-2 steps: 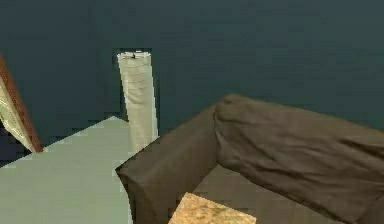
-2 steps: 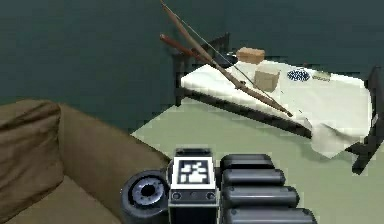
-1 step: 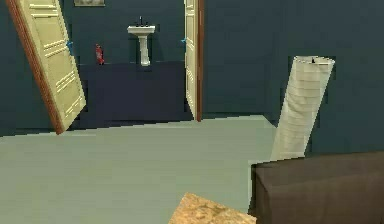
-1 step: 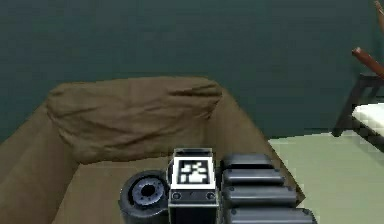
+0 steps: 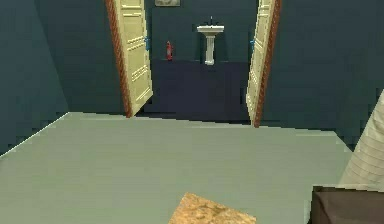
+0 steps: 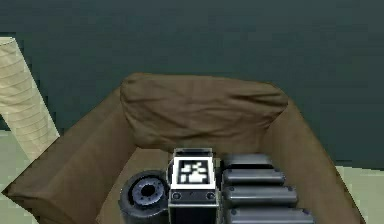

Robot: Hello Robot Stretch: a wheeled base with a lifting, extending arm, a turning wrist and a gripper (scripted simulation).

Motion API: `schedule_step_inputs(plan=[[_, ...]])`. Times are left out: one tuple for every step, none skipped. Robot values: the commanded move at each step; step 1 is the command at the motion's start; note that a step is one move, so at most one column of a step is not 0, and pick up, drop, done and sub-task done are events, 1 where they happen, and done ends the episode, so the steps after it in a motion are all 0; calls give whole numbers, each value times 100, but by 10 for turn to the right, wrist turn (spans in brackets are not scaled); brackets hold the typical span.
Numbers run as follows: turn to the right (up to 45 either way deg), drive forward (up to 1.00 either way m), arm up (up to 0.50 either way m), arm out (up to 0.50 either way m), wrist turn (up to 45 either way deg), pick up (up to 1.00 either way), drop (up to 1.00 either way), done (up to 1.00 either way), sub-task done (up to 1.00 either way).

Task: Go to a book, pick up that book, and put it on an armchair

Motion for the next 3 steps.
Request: schedule_step_inputs(plan=[[0,0,0,48,0,0,0,0,0],[0,0,0,0,450,0,0,0,0],[0,0,0,0,450,0,0,0,0]])
